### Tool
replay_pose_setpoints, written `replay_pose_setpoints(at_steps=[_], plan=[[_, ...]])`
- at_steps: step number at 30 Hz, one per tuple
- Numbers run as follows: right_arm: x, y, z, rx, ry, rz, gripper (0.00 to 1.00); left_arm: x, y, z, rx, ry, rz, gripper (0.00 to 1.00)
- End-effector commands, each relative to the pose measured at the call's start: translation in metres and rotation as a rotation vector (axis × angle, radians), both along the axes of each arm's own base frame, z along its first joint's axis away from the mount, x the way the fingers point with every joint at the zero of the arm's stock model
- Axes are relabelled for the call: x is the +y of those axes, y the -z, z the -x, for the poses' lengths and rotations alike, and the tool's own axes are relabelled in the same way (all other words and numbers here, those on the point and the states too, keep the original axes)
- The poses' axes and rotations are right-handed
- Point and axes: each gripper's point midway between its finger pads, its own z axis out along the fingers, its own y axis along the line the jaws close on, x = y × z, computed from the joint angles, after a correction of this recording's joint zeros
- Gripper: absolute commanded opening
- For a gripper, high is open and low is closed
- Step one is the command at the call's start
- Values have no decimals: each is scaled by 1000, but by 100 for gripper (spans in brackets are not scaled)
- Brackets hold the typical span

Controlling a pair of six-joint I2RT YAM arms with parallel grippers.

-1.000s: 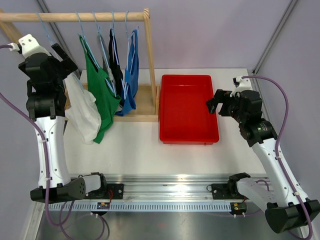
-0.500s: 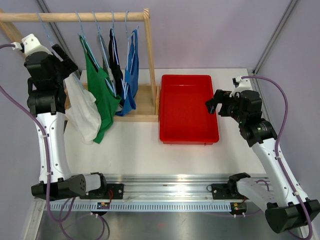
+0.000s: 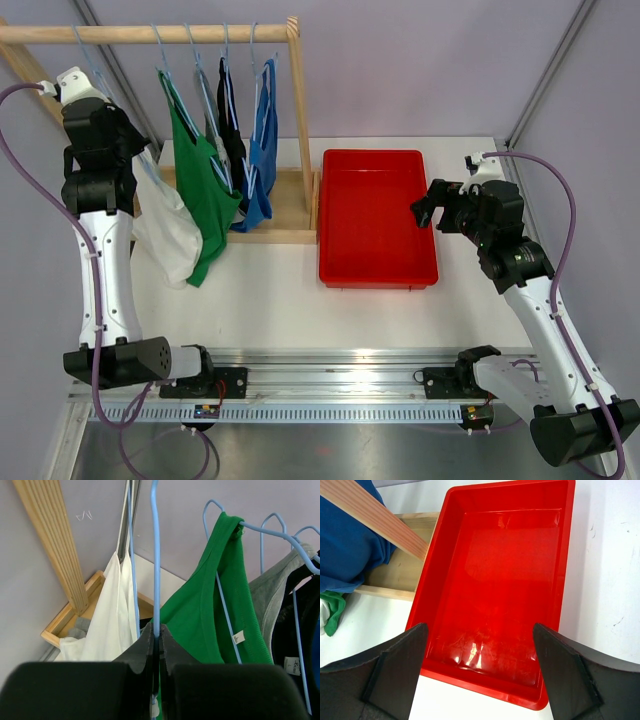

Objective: Remove the tank top from the hanger

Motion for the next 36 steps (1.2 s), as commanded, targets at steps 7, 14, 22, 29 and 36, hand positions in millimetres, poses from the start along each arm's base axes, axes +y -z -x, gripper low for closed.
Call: replay_pose_setpoints(at_steps=[7, 14, 22, 29, 36], plan=[[4, -3, -3, -13, -10, -15, 94, -2, -25, 14, -83, 4, -9, 0], [7, -1, -5, -3, -22, -20, 93, -6, -52, 36, -164, 16, -51, 0], [9, 1, -5, 4, -33, -21, 94, -13, -65, 47, -208, 52, -99, 0], [11, 5, -7, 18, -41, -23, 94, -16, -79, 45, -240, 87, -162, 0], [12, 9, -9, 30, -43, -21, 94, -18, -88, 37, -284, 110, -189, 0]])
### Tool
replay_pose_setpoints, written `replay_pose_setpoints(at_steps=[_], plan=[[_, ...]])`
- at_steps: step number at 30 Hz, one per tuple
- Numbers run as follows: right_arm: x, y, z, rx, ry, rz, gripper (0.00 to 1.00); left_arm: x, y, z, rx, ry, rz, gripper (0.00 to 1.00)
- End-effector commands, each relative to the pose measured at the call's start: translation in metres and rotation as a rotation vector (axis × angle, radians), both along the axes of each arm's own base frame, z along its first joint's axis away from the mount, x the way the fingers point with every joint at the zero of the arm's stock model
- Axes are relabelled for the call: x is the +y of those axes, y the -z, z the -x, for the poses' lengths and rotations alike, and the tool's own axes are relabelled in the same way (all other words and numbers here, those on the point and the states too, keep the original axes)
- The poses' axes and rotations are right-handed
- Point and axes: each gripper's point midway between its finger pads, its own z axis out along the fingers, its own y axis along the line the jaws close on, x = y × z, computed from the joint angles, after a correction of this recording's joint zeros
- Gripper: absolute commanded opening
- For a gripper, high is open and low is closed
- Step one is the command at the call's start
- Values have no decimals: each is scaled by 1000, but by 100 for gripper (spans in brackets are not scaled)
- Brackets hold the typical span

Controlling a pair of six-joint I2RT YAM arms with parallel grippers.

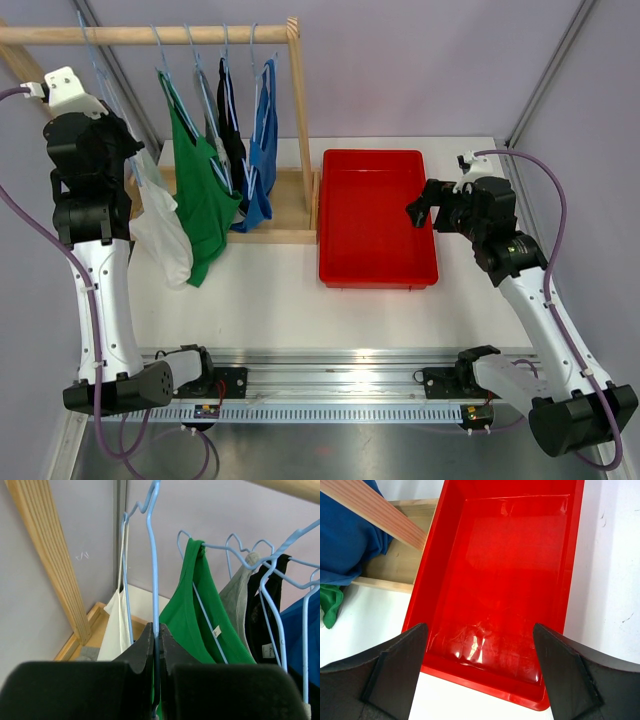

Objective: Remove the tank top from the hanger

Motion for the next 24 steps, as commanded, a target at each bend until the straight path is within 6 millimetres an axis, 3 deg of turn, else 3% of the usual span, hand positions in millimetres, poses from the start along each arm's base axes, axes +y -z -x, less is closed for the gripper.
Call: replay_pose_setpoints(at_steps=[1, 10, 16, 23, 24], plan=[[6, -6, -3, -22, -17, -23, 94, -6, -43, 3, -142, 36, -58, 0], [6, -3, -4, -12, -16, -19, 94, -11, -56, 6, -198, 62, -79, 0], [6, -3, -4, -11, -17, -18, 94, -17, -44, 3, -194, 99, -86, 0], [7, -3, -5, -8, -22, -21, 94, -28, -39, 26, -243, 120, -101, 0], [7, -2, -5, -6, -22, -21, 94, -31, -44, 36, -269, 125, -104, 0]])
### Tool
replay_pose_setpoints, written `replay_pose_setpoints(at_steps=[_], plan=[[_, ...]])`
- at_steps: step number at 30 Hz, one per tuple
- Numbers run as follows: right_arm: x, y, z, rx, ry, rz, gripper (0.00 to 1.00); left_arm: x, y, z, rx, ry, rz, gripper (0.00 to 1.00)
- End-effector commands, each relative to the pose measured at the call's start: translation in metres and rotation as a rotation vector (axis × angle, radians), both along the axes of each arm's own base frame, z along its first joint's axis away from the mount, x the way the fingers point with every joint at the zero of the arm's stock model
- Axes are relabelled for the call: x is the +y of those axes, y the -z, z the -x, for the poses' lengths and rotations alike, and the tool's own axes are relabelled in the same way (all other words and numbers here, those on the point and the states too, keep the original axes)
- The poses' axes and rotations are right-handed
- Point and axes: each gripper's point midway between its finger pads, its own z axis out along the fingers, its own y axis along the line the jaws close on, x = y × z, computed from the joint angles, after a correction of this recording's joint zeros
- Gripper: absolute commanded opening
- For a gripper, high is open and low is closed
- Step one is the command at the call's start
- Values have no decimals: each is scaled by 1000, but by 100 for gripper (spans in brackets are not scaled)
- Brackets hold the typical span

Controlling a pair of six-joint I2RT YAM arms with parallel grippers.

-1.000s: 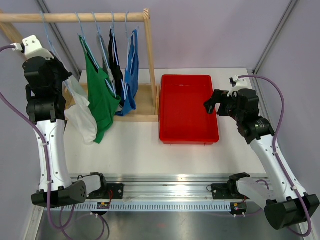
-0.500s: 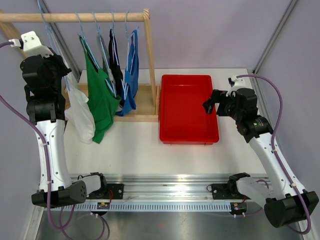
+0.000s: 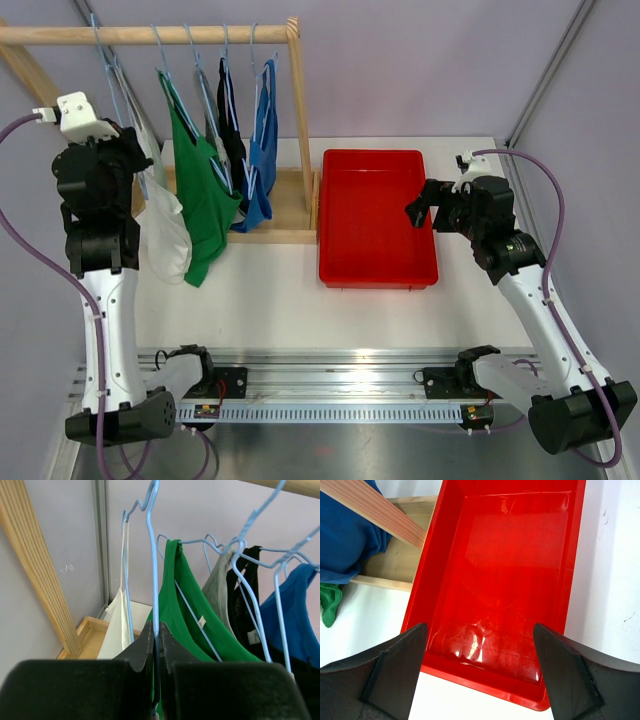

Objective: Remove the tank top from the hanger

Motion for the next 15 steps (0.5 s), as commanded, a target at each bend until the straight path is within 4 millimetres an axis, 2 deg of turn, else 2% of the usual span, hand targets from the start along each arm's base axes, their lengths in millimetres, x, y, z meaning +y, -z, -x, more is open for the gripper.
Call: replay_pose_setpoints(at_steps=[1, 2, 3, 4, 10, 13, 15], plan=[[6, -6, -3, -17, -18, -24, 94, -14, -31, 23, -154, 48, -40, 0], [6, -6, -3, -17, -19, -22, 94, -19, -33, 26, -176, 59, -49, 0], [7, -6, -3, -18, -22, -23, 94, -21, -37, 38, -201, 60, -53, 0], [7, -6, -3, -19, -19, -25, 94, -21, -30, 38, -193, 58, -51, 0], [7, -5, -3, -15, -23, -24, 94, -30, -31, 60, -205, 84, -33, 0], [8, -6, -3, -18, -29, -26, 94, -33, -21, 68, -184, 92, -14, 0], [9, -6, -3, -17, -31, -28, 94, -38, -8, 72, -156, 122, -5, 0]])
